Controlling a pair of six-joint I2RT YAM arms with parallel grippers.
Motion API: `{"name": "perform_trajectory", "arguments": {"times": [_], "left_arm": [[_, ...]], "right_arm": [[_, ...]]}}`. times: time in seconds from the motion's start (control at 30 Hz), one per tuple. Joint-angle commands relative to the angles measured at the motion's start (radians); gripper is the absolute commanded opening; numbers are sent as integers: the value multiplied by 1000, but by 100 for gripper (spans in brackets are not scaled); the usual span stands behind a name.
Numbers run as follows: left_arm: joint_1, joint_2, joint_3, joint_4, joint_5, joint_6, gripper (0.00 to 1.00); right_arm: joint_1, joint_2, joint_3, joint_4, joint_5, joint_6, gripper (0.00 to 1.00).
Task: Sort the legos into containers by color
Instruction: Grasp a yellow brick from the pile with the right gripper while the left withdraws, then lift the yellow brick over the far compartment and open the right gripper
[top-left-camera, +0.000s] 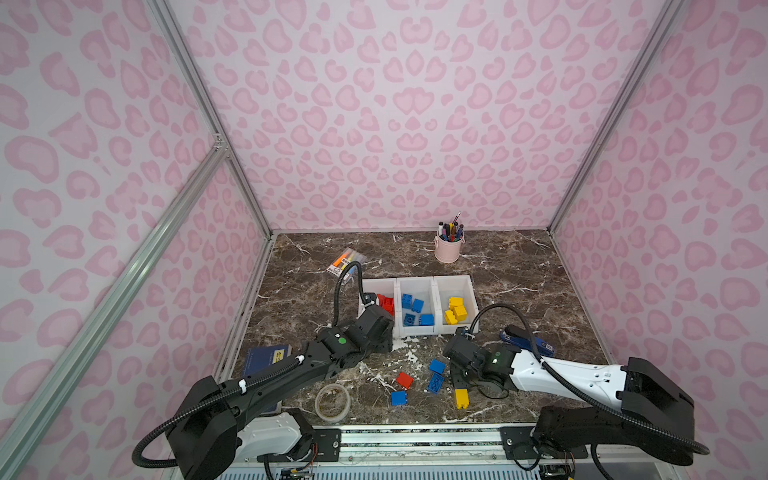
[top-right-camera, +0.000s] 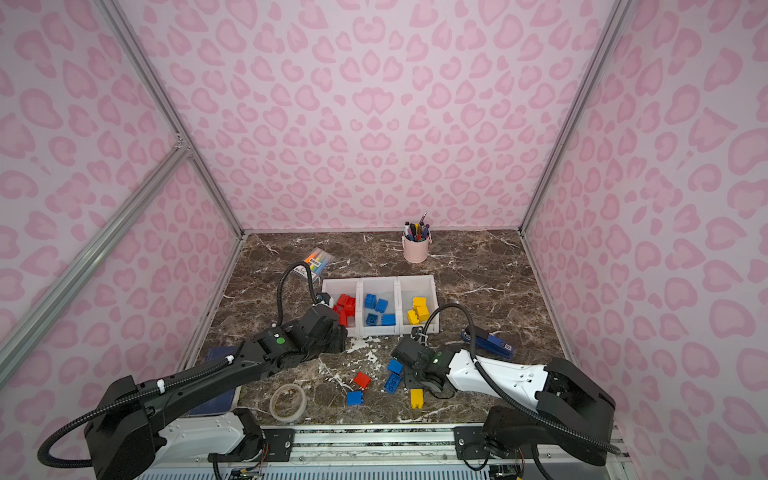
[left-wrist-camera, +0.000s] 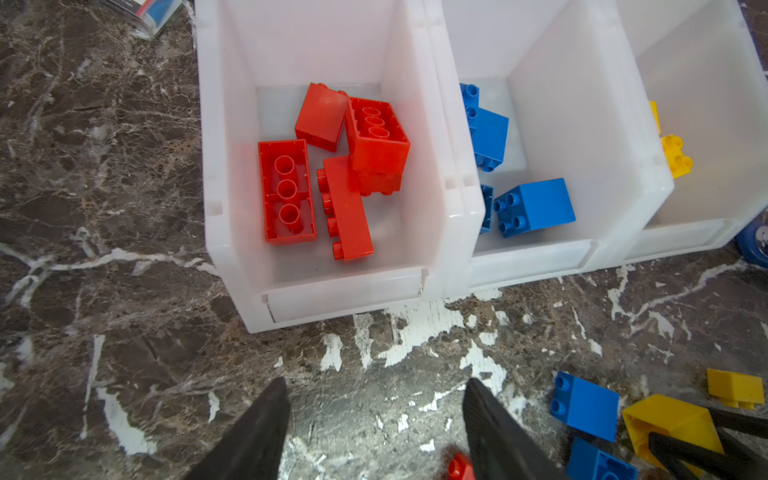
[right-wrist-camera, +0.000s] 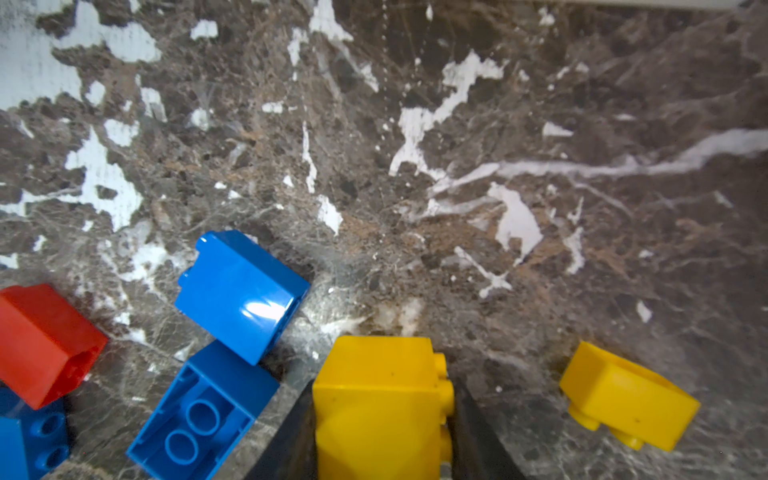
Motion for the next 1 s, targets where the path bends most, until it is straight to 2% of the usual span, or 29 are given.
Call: {"name": "perform_trajectory", "arguments": {"times": [0.0, 0.13, 0.23, 0.43, 0.57, 0.7, 0.97], "left_arm": [[1, -9, -3, -9, -15, -13, 69], [-1, -16, -3, -12, -21, -12, 69], [0, -21, -1, -15, -23, -11, 69], [-2, -36, -9, -21, -18, -16, 69], [-9, -60, -25, -24, -16, -25, 69], [-13, -86, -46, -32, -20, -43, 69], [-33, -113, -88, -32, -9, -80, 69]], "right_arm": [[2, -1, 3, -9, 16, 6, 40], [-4, -20, 55, -58, 40, -28, 40], [-45, -28, 137, -105, 58, -101, 39], [-208, 24, 333, -111, 47, -295, 39], [-326, 126, 458, -92, -19, -379, 39], [-389, 232, 523, -53, -39, -391, 39], [-452, 379, 632, -8, -95, -396, 39]]}}
